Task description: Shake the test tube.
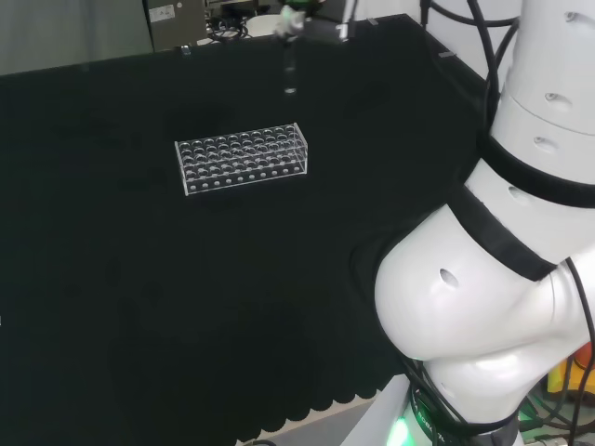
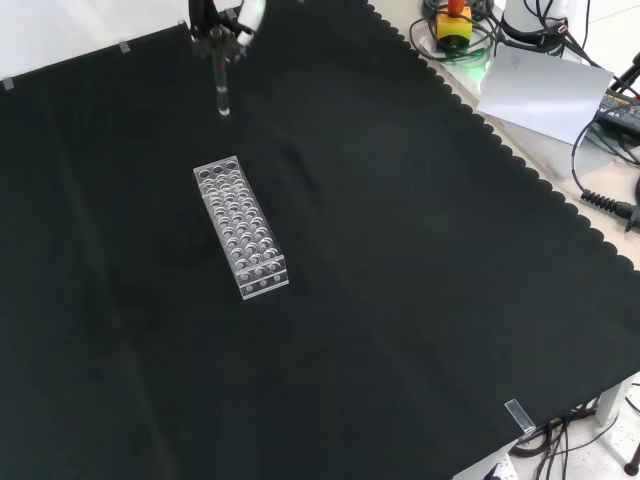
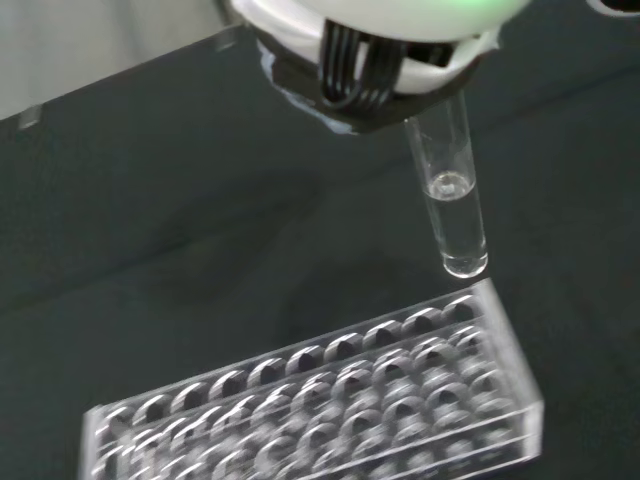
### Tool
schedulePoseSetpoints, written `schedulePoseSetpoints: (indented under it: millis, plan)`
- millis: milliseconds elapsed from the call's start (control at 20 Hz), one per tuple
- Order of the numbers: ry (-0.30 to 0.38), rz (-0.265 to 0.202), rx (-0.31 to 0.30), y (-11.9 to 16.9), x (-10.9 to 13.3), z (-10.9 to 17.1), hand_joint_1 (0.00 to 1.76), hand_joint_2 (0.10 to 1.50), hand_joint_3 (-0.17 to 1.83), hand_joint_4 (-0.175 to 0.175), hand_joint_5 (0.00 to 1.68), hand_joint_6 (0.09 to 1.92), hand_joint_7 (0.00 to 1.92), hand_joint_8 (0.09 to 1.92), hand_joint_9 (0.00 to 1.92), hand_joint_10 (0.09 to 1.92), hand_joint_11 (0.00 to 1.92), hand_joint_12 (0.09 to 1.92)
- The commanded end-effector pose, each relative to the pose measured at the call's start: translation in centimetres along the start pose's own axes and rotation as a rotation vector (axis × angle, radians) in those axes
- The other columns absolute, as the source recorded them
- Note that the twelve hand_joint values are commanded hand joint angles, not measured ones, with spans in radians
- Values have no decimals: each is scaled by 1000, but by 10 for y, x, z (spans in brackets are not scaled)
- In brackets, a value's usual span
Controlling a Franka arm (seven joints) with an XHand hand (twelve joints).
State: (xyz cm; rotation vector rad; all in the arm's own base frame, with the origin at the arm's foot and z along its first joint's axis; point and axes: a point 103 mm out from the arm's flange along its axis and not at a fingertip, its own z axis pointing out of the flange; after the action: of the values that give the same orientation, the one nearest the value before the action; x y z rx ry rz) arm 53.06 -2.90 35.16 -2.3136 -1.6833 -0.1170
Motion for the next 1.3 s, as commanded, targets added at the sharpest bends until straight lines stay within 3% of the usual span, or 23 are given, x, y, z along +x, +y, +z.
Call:
schedulePoseSetpoints:
  millis: [50,300,900,1300]
  plan:
    - [-39,67,-26,3,-35,-8,1324,822,330,-175,1339,128,1352,699,1625,595,1317,841]
    - [-18,-4,3,-2,0,6,1324,822,330,-175,1341,124,1352,698,1624,596,1317,841]
    - [50,-264,86,-29,144,43,1324,821,331,-175,1345,115,1353,696,1623,598,1317,841]
    - [78,-369,120,-49,192,50,1324,821,331,-175,1348,109,1354,695,1622,599,1317,841]
